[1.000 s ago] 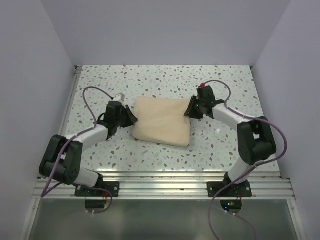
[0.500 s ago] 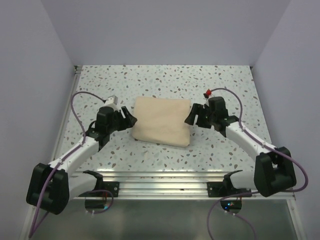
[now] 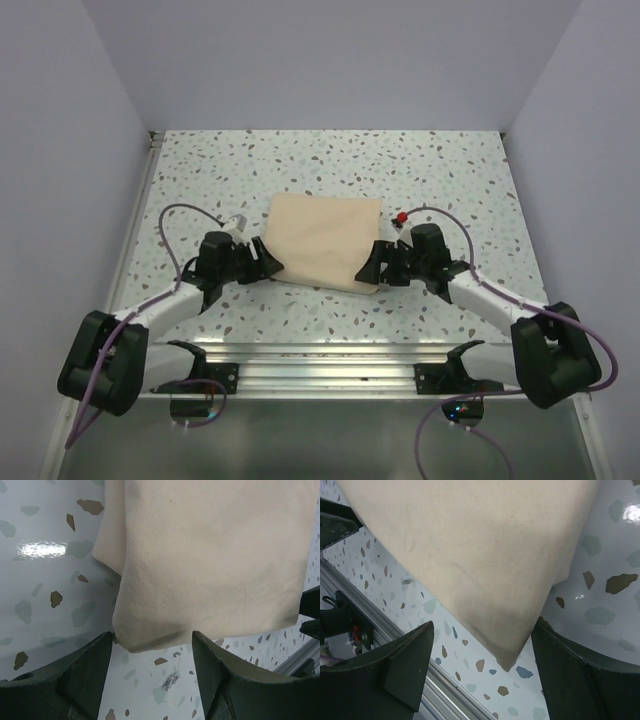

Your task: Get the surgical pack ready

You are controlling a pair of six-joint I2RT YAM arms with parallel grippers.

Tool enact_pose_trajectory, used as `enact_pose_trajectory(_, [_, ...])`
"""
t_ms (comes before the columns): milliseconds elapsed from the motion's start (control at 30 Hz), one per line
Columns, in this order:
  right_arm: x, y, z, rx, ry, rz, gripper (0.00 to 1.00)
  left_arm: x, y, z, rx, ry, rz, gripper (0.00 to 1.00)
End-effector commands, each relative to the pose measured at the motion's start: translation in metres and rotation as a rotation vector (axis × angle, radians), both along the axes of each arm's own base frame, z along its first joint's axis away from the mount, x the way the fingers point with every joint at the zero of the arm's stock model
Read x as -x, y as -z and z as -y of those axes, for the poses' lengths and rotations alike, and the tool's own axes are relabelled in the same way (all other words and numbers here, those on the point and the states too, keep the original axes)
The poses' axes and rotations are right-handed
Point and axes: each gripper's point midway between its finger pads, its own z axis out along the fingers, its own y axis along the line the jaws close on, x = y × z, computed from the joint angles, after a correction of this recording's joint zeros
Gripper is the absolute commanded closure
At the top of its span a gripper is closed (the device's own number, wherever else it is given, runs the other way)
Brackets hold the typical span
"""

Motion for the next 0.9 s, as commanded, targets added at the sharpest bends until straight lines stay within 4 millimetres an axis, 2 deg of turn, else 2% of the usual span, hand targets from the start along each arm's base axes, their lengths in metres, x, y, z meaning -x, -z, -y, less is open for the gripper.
enact_pose_trajectory(0, [-0.003, -0.013, -0.023, -0.099, -0.054, 0.081, 0.18, -0.003, -0.009, 0.017, 0.114, 0.045, 0.048, 0.31])
enact_pose_trajectory(100, [0.002, -0.009, -0.031, -0.128, -0.08, 0.075, 0.19, -0.006, -0.013, 0.023, 0.153, 0.066, 0.082, 0.31])
enact_pose_trajectory(167, [0.006, -0.012, -0.039, -0.166, -0.108, 0.079, 0.19, -0.004, -0.01, 0.026, 0.167, 0.078, 0.077, 0.32])
enact_pose_trajectory(367, [0.013, -0.022, -0.054, -0.268, -0.13, 0.016, 0.21, 0.003, -0.02, 0.037, 0.214, 0.128, 0.073, 0.34])
enact_pose_trajectory(400, [0.017, -0.024, -0.055, -0.282, -0.127, -0.016, 0.21, 0.003, -0.026, 0.037, 0.221, 0.133, 0.087, 0.34])
enact_pose_trajectory(600, [0.033, -0.018, -0.047, -0.211, -0.095, -0.192, 0.22, 0.011, -0.039, 0.037, 0.21, 0.149, 0.043, 0.33])
enact_pose_trajectory(633, [0.03, -0.028, -0.049, -0.218, -0.095, -0.176, 0.22, 0.017, -0.033, 0.036, 0.197, 0.151, -0.007, 0.33])
enact_pose_trajectory(700, [0.038, -0.022, -0.04, -0.163, -0.072, -0.235, 0.21, 0.018, -0.034, 0.034, 0.169, 0.16, -0.03, 0.33])
enact_pose_trajectory(733, [0.034, -0.03, -0.039, -0.155, -0.064, -0.212, 0.21, 0.021, -0.032, 0.033, 0.157, 0.16, -0.046, 0.33])
enact_pose_trajectory(867, [0.037, -0.037, -0.034, -0.141, -0.041, -0.2, 0.21, 0.037, -0.024, 0.025, 0.127, 0.151, -0.106, 0.33])
